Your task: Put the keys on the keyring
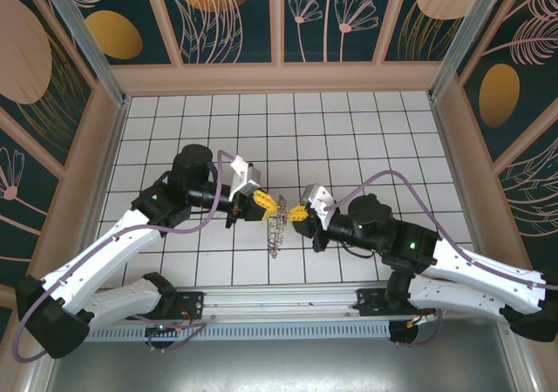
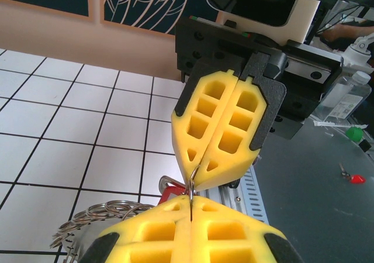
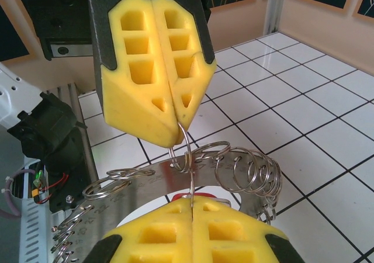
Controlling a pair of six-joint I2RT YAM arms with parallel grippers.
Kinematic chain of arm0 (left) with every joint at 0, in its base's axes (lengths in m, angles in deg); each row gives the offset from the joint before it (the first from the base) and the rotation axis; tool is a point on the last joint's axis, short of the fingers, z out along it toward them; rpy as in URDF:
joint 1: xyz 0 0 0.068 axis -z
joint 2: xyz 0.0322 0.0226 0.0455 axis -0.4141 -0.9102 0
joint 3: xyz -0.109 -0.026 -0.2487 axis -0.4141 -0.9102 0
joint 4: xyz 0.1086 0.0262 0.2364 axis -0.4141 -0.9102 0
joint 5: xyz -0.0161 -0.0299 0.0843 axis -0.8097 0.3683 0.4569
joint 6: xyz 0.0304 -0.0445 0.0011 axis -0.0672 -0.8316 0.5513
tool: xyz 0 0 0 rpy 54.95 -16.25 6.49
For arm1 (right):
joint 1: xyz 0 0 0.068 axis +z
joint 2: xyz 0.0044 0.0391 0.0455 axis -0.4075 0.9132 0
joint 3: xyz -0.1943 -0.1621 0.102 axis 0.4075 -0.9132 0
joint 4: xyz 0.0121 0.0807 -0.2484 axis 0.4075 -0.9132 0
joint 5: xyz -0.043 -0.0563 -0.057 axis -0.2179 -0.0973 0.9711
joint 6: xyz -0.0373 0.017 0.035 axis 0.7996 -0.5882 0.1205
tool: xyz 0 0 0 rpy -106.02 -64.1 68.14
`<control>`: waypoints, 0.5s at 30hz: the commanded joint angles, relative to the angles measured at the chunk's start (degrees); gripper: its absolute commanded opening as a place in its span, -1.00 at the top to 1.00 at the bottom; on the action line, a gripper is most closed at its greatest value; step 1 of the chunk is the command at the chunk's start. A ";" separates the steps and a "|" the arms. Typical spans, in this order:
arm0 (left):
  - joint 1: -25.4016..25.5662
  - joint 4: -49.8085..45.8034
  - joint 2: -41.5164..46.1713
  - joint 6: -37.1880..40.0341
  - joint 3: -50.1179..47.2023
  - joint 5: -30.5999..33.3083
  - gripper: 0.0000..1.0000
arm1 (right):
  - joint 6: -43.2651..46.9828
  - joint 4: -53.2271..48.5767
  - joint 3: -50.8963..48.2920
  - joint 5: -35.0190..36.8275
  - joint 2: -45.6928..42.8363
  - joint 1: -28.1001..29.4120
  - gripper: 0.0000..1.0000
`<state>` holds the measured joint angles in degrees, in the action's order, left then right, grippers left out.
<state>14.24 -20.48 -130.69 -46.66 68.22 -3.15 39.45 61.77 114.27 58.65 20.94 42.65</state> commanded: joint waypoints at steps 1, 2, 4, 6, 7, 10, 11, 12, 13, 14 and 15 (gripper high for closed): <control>0.41 1.37 0.58 0.34 -0.14 -0.61 1.00 | -0.09 2.40 -0.11 -1.18 -0.07 -0.39 1.00; 0.33 1.37 0.59 0.34 -0.16 -0.61 1.00 | -0.04 2.39 -0.11 -1.26 -0.07 -0.46 1.00; 0.41 1.37 0.51 0.39 -0.25 -0.61 1.00 | -0.09 2.47 -0.20 -1.36 -0.07 -0.51 1.00; 0.40 1.37 0.50 0.42 -0.25 -0.61 1.00 | -0.22 2.41 -0.24 -1.53 0.02 -0.59 1.00; 0.36 1.37 0.43 0.42 -0.21 -0.61 1.00 | -0.26 2.42 -0.29 -1.53 0.01 -0.60 1.00; 0.40 1.37 0.32 0.39 -0.16 -0.70 1.00 | -0.39 2.27 -0.29 -1.63 0.02 -0.58 1.00; 0.35 1.37 0.24 0.41 -0.18 -0.70 1.00 | -0.44 2.18 -0.29 -1.71 0.04 -0.54 1.00; 0.38 1.37 0.24 0.44 -0.19 -0.69 1.00 | -0.52 2.01 -0.36 -1.71 0.01 -0.59 1.00; 0.34 1.38 0.26 0.38 -0.17 -0.70 1.00 | -0.62 1.86 -0.38 -1.71 0.00 -0.59 1.00; 0.34 1.45 0.24 0.44 -0.14 -0.70 1.00 | -0.77 1.73 -0.46 -1.71 -0.07 -0.60 1.00; 0.41 1.46 0.24 0.49 -0.14 -0.74 1.00 | -0.87 1.73 -0.46 -1.79 -0.15 -0.65 1.00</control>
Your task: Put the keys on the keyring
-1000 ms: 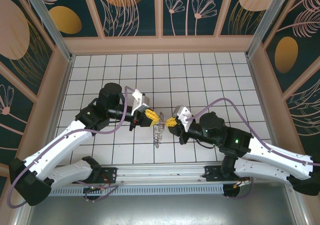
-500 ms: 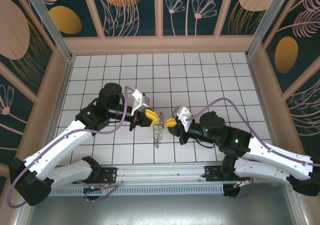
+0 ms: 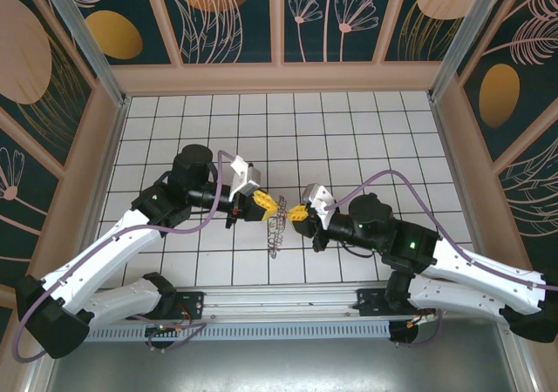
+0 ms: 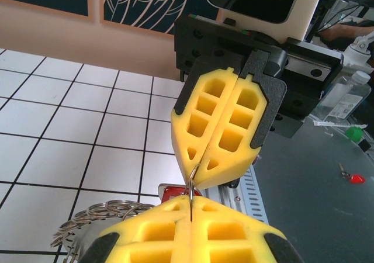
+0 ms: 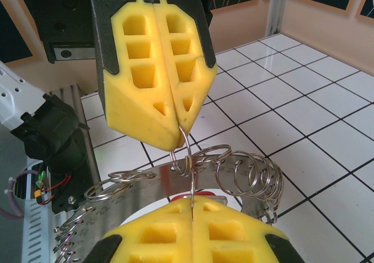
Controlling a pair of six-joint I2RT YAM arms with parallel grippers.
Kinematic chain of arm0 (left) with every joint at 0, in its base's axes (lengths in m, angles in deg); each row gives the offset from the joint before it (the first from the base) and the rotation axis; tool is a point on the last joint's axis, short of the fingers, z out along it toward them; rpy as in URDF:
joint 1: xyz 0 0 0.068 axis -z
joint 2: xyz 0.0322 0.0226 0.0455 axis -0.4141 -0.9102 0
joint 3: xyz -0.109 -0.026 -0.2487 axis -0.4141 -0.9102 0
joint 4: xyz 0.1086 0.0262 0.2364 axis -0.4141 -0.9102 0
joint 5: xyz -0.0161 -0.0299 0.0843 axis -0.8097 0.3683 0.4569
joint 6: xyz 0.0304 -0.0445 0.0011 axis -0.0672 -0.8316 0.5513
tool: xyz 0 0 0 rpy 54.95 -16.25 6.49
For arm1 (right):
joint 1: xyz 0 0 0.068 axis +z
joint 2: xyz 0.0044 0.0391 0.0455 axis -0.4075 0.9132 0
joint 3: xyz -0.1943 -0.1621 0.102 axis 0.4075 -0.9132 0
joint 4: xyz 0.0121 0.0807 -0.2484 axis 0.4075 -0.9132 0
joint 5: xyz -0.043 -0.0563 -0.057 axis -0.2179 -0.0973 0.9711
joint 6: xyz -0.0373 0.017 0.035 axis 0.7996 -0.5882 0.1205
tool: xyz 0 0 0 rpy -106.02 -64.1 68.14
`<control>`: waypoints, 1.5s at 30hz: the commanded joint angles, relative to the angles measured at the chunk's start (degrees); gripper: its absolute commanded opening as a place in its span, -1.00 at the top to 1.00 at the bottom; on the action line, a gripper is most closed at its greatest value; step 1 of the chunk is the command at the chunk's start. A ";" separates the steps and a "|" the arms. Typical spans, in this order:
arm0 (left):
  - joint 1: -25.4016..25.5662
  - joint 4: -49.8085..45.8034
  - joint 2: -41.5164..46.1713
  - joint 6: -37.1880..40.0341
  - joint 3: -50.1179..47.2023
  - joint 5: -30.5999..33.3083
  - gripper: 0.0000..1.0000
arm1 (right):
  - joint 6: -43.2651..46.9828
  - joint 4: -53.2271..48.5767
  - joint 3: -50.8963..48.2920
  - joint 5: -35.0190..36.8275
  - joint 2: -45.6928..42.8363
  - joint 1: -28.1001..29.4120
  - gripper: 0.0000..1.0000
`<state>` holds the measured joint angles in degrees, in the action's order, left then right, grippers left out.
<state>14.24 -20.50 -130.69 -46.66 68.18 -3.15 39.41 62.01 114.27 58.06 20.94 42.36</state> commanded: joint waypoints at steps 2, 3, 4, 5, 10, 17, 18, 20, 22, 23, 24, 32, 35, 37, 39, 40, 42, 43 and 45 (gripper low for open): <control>0.33 1.48 0.15 0.39 0.02 -0.70 1.00 | -0.96 1.23 -0.51 -1.27 -0.15 -0.36 1.00; 0.31 1.48 0.15 0.42 0.10 -0.70 1.00 | -0.98 1.02 -0.42 -1.29 -0.15 -0.37 1.00; 0.35 1.39 0.15 0.46 0.05 -0.70 1.00 | -0.92 0.64 -0.30 -1.20 -0.07 -0.36 1.00; 0.41 1.39 0.17 0.39 0.06 -0.70 1.00 | -0.95 0.46 -0.16 -1.08 -0.07 -0.40 1.00; 0.41 1.35 0.23 0.37 -0.01 -0.61 1.00 | -0.92 -0.40 0.06 -1.03 0.17 -0.55 1.00; 0.33 1.39 0.15 0.43 0.04 -0.63 1.00 | -0.86 -1.40 0.50 -0.87 0.64 -0.84 1.00; 0.41 1.39 0.24 0.37 0.10 -0.61 1.00 | -0.83 -1.53 0.58 -0.77 0.62 -0.83 1.00; 0.38 1.39 0.15 0.44 0.04 -0.61 1.00 | -0.76 -1.42 0.66 -0.90 0.50 -0.89 1.00; 0.40 1.39 0.06 0.40 -0.03 -0.70 1.00 | -0.71 -1.36 0.72 -1.20 0.38 -0.94 1.00; 0.38 1.39 0.07 0.44 -0.02 -0.70 1.00 | -0.70 -1.36 0.77 -1.29 0.36 -0.89 1.00; 0.35 1.39 0.14 0.42 -0.05 -0.66 1.00 | -0.67 -1.47 0.77 -1.47 0.33 -0.90 1.00; 0.37 1.30 -0.03 0.47 0.06 -0.61 1.00 | -0.57 -1.50 0.51 -2.26 -0.49 -1.02 1.00; 0.38 1.30 -0.03 0.44 0.17 -0.63 1.00 | -0.39 -1.27 0.68 -2.51 -0.51 -1.11 1.00; 0.40 1.30 0.05 0.42 0.15 -0.57 1.00 | -0.31 -0.91 0.68 -2.74 -0.59 -1.11 1.00; 0.35 1.30 0.08 0.34 0.13 -0.62 1.00 | -0.35 -0.33 0.51 -3.11 -0.77 -1.11 1.00; 0.35 1.30 0.06 0.31 0.18 -0.54 1.00 | -0.39 -0.03 0.42 -3.30 -0.87 -1.10 1.00; 0.34 1.28 0.09 0.33 0.12 -0.52 1.00 | -0.41 0.52 0.24 -3.50 -0.81 -1.21 1.00; 0.37 1.25 0.07 0.35 0.12 -0.52 1.00 | -0.39 0.53 0.24 -3.57 -0.77 -1.26 1.00; 0.36 1.24 0.07 0.33 0.20 -0.60 1.00 | -0.25 0.71 0.24 -3.83 -0.59 -1.44 1.00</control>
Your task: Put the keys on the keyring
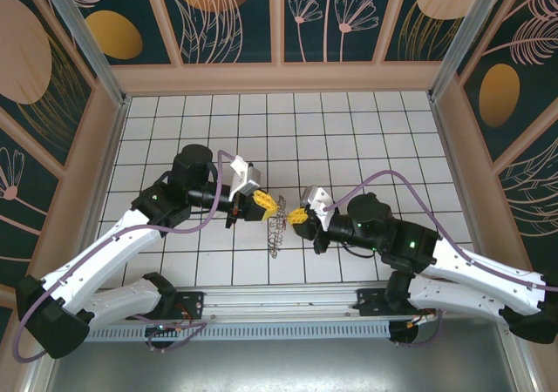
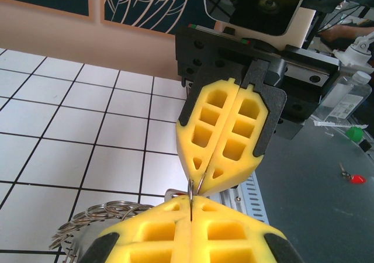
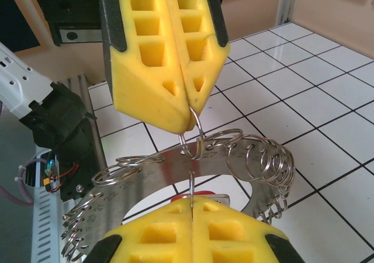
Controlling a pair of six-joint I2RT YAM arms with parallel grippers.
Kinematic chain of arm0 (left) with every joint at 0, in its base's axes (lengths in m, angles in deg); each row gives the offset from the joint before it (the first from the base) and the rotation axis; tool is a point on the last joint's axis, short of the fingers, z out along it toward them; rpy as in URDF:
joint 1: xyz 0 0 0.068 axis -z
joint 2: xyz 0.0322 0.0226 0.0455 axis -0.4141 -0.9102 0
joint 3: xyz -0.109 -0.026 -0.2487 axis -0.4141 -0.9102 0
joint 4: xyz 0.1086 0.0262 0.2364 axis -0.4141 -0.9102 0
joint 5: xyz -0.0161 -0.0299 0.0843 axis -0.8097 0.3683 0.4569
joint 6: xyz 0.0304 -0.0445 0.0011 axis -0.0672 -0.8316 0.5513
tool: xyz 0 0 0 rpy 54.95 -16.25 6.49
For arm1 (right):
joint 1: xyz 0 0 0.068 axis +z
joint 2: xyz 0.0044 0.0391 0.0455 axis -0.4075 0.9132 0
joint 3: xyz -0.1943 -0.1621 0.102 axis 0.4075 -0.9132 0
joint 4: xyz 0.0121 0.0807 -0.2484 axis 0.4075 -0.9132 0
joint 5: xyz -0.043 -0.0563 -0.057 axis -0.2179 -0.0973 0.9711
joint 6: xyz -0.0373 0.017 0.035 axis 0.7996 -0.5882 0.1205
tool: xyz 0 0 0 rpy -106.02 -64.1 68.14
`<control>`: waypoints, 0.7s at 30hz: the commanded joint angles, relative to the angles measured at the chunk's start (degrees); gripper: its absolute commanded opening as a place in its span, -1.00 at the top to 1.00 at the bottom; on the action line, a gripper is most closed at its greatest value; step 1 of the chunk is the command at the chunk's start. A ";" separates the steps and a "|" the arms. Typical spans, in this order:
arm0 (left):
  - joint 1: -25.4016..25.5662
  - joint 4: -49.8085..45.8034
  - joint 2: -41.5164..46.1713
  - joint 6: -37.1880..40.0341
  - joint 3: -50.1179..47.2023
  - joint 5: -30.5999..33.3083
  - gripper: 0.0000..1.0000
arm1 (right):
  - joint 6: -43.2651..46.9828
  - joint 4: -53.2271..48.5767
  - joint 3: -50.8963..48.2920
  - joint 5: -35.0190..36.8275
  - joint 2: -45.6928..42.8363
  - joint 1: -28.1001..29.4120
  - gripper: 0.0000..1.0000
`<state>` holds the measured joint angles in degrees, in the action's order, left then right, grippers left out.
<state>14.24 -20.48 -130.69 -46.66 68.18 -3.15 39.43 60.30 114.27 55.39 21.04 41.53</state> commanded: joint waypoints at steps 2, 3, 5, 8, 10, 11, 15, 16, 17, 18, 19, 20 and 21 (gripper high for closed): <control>0.41 1.19 0.11 0.43 0.10 -0.58 1.00 | -0.24 2.72 0.32 -1.35 -0.61 -0.80 1.00; 0.38 1.19 0.15 0.37 0.05 -0.55 1.00 | -0.17 2.74 0.28 -1.43 -0.55 -0.89 1.00; 0.34 1.19 0.20 0.43 0.10 -0.52 1.00 | -0.06 3.06 0.33 -1.53 -0.53 -1.05 1.00; 0.39 1.19 0.15 0.52 0.00 -0.61 1.00 | 0.02 3.58 0.28 -1.02 -0.53 -1.33 1.00; 0.33 1.19 0.15 0.52 0.09 -0.61 1.00 | 0.15 4.11 0.15 -1.08 -0.53 -1.36 1.00; 0.37 1.12 0.12 0.49 0.10 -0.61 1.00 | 0.14 4.27 0.15 -1.37 -0.49 -1.38 1.00; 0.35 1.02 0.15 0.63 0.14 -0.44 1.00 | 0.19 4.34 0.24 -2.44 -0.26 -1.59 1.00; 0.36 1.04 0.15 0.59 0.11 -0.42 1.00 | 0.04 4.19 0.24 -2.66 -0.31 -1.63 1.00; 0.37 1.02 0.15 0.69 0.12 -0.43 1.00 | -0.05 3.99 0.24 -2.75 -0.35 -1.63 1.00; 0.40 1.02 0.15 0.70 0.12 -0.43 1.00 | -0.22 3.75 0.23 -2.76 -0.44 -1.67 1.00; 0.40 1.02 0.15 0.65 0.05 -0.49 1.00 | -0.36 3.56 0.15 -2.84 -0.52 -1.63 1.00; 0.40 1.10 0.07 0.70 0.09 -0.60 1.00 | -0.33 3.47 0.15 -2.76 -0.62 -1.66 1.00; 0.39 1.10 -0.06 0.63 0.05 -0.61 1.00 | -0.33 3.42 0.15 -2.76 -0.61 -1.66 1.00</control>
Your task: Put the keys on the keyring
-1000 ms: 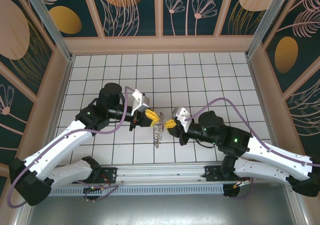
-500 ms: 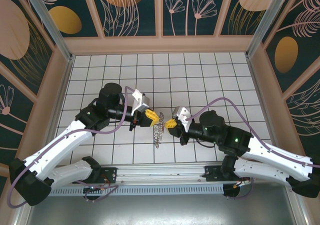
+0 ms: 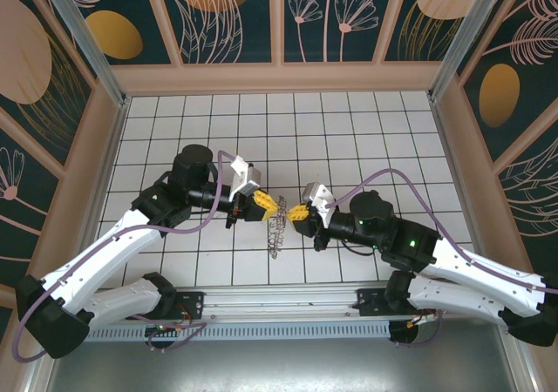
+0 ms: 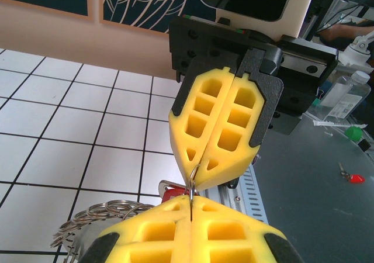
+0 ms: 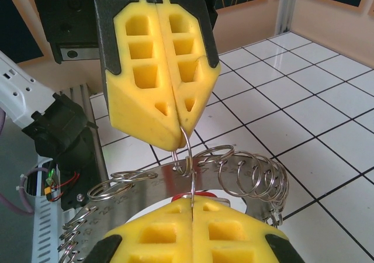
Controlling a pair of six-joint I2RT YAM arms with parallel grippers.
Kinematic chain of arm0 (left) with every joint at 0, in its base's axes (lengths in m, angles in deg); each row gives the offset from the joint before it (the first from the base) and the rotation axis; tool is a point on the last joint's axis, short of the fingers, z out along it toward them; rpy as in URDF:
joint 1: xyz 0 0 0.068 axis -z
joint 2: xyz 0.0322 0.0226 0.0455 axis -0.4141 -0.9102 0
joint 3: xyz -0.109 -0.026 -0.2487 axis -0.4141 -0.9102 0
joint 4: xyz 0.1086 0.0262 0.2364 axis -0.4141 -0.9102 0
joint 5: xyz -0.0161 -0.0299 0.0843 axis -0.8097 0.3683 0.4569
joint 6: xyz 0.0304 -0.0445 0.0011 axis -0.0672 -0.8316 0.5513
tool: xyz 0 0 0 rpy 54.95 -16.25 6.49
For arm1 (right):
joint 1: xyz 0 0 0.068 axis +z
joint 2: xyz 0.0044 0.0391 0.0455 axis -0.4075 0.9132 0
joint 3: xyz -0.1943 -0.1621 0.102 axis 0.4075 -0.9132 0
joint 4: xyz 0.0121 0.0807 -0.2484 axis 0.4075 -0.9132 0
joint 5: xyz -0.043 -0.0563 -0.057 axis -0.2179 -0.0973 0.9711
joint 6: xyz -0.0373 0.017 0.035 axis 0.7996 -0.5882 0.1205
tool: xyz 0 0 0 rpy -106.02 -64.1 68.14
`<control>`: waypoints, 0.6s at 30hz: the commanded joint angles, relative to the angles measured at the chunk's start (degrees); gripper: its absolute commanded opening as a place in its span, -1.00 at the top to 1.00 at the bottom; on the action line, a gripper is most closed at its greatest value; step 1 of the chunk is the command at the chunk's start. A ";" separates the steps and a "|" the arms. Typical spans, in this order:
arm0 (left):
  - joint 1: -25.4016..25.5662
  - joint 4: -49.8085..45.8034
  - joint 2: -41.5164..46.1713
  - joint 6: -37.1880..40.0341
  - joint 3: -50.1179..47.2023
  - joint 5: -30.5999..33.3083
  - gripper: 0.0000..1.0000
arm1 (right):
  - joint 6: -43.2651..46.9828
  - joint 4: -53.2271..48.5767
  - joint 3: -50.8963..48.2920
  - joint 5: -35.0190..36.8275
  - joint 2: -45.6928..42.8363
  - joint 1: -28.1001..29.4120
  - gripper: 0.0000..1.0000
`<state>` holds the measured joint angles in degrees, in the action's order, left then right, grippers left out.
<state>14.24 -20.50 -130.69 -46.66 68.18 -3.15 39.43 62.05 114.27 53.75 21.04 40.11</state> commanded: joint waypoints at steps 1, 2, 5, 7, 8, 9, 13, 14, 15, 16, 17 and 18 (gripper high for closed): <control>0.41 1.13 -0.09 0.70 0.17 -0.68 1.00 | -0.33 1.75 0.15 -1.12 -0.62 -0.23 1.00; 0.39 1.13 -0.11 0.76 0.20 -0.70 1.00 | -0.24 1.86 0.24 -1.12 -0.56 -0.24 1.00; 0.41 1.08 -0.02 0.73 0.23 -0.52 1.00 | -0.17 2.00 0.25 -1.46 -0.29 -0.33 1.00; 0.40 1.04 0.11 0.79 0.21 -0.43 1.00 | -0.39 1.73 0.15 -1.56 -0.27 -0.31 1.00; 0.45 1.04 0.15 0.74 0.23 -0.48 1.00 | -0.50 1.54 0.15 -1.65 -0.26 -0.31 1.00; 0.40 1.04 0.07 0.74 0.27 -0.52 1.00 | -0.64 1.30 0.07 -1.64 -0.26 -0.35 1.00; 0.41 0.99 -0.19 0.84 0.24 -0.61 1.00 | -0.86 0.63 -0.11 -1.65 -0.83 -0.28 1.00; 0.39 1.05 -0.20 0.79 0.25 -0.61 1.00 | -0.88 0.52 -0.11 -1.65 -0.88 -0.35 1.00; 0.42 1.04 -0.20 0.85 0.26 -0.63 1.00 | -0.79 0.45 -0.03 -1.57 -0.88 -0.35 1.00; 0.37 1.04 -0.22 0.85 0.27 -0.61 1.00 | -0.77 0.36 0.06 -1.63 -0.89 -0.35 1.00; 0.41 1.04 -0.20 0.84 0.23 -0.61 1.00 | -0.70 0.27 0.06 -1.64 -0.88 -0.31 1.00; 0.40 1.02 -0.20 0.85 0.28 -0.52 1.00 | -0.73 0.17 0.06 -1.65 -0.75 -0.30 1.00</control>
<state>14.34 -20.52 -130.80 -46.64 68.18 -3.18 39.41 61.96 114.27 53.53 21.04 40.05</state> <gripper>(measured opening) 0.063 0.046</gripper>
